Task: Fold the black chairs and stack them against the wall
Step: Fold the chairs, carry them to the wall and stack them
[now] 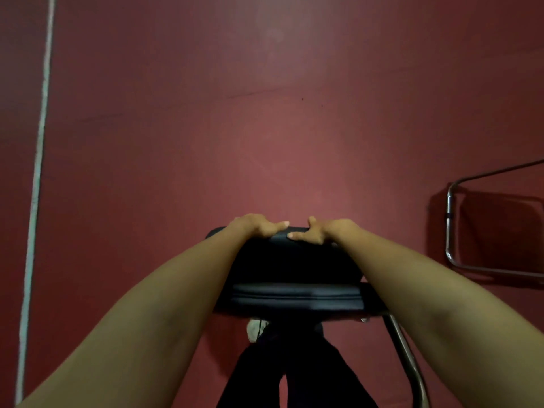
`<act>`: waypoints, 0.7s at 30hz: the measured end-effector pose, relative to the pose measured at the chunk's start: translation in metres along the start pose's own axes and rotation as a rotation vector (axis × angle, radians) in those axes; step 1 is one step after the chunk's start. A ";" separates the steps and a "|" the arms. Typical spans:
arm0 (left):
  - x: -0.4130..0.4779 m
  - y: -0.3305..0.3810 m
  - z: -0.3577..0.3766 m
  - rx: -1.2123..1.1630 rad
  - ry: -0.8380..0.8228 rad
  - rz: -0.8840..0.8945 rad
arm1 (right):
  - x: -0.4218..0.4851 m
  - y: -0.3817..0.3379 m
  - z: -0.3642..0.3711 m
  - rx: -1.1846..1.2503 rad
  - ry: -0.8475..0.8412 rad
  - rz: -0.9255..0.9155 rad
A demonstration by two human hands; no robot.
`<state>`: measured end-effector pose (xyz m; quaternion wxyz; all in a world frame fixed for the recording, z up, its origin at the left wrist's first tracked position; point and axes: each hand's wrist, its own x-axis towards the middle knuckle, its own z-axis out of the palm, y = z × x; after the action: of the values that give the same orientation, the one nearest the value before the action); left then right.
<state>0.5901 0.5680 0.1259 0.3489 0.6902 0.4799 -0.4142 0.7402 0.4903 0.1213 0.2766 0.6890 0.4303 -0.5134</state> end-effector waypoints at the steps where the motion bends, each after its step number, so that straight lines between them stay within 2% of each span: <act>1: -0.004 0.001 -0.001 -0.010 -0.029 0.000 | 0.000 -0.001 0.002 -0.049 -0.023 0.010; 6: -0.041 0.001 0.005 -0.047 -0.094 0.014 | -0.022 -0.010 0.014 -0.151 -0.093 0.011; 10: -0.073 -0.005 0.015 -0.049 -0.153 0.051 | -0.036 -0.015 0.031 -0.082 -0.193 0.048; 12: -0.084 -0.010 0.025 -0.037 -0.226 0.056 | -0.053 -0.022 0.046 -0.091 -0.130 0.063; 14: -0.091 -0.016 0.035 -0.018 -0.254 0.074 | -0.064 -0.027 0.069 -0.071 -0.013 -0.011; 17: -0.104 -0.023 0.053 -0.046 -0.186 0.080 | -0.075 -0.025 0.108 0.124 0.093 -0.089; 19: -0.112 -0.024 0.065 -0.024 -0.124 0.098 | -0.079 -0.019 0.129 0.132 0.185 -0.121; 21: -0.121 -0.026 0.082 0.000 -0.087 0.115 | -0.084 -0.015 0.145 0.084 0.201 -0.153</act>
<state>0.5223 0.4587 0.1999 0.3926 0.6980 0.4238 -0.4231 0.6501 0.3521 0.1547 0.1631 0.7132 0.4851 -0.4789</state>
